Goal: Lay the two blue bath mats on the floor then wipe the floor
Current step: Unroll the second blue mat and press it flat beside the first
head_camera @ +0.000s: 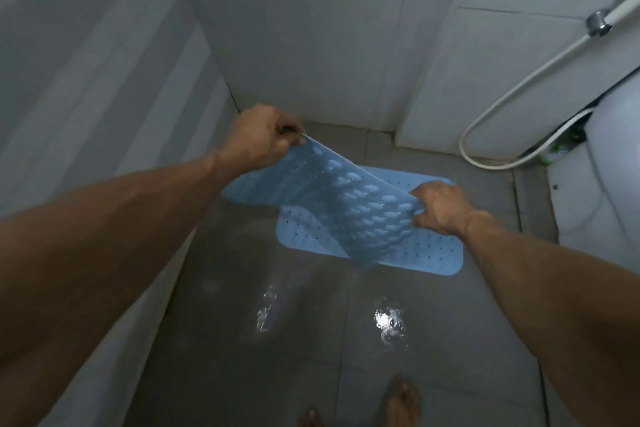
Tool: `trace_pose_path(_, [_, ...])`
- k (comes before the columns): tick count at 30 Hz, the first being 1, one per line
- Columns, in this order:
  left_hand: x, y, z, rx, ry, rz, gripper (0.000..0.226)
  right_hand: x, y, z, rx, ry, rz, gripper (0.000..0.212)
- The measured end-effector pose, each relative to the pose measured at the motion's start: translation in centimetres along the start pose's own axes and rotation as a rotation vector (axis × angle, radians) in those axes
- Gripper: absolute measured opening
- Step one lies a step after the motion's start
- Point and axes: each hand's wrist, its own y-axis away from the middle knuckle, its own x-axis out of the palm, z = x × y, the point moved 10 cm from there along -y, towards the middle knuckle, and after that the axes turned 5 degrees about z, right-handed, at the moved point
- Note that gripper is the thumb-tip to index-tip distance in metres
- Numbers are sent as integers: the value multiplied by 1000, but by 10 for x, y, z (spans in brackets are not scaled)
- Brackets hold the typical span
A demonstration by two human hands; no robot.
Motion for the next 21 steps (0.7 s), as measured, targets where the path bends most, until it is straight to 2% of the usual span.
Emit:
trace_pose_path(3, [-14, 11, 16, -48, 79, -15, 20, 31, 4, 26, 1, -205, 7, 34])
trace_pose_path(7, [-16, 33, 34, -107, 96, -42, 17, 57, 14, 50, 1, -381, 38, 40])
trace_pose_path(10, [-21, 51, 39, -117, 138, -47, 11, 111, 25, 48, 10, -414, 220, 31])
trace_pose_path(11, [-23, 55, 34, -106, 141, -29, 9, 135, 33, 41, 27, -416, 254, 24])
trace_pose_path(13, [-23, 66, 31, -109, 139, 23, 5, 169, 47, 32, 30, -475, 208, 17])
trace_pose_path(16, [-14, 85, 44, -183, 56, 77, 9, 193, 59, 21, 42, -580, 108, 36])
trace_pose_path(19, [21, 108, 51, -245, -52, 196, 13, 209, 71, -10, 69, -581, 132, 36])
trace_pose_path(21, [48, 123, 58, -269, -112, 281, 16, 212, 81, -30, 22, -585, 211, 36])
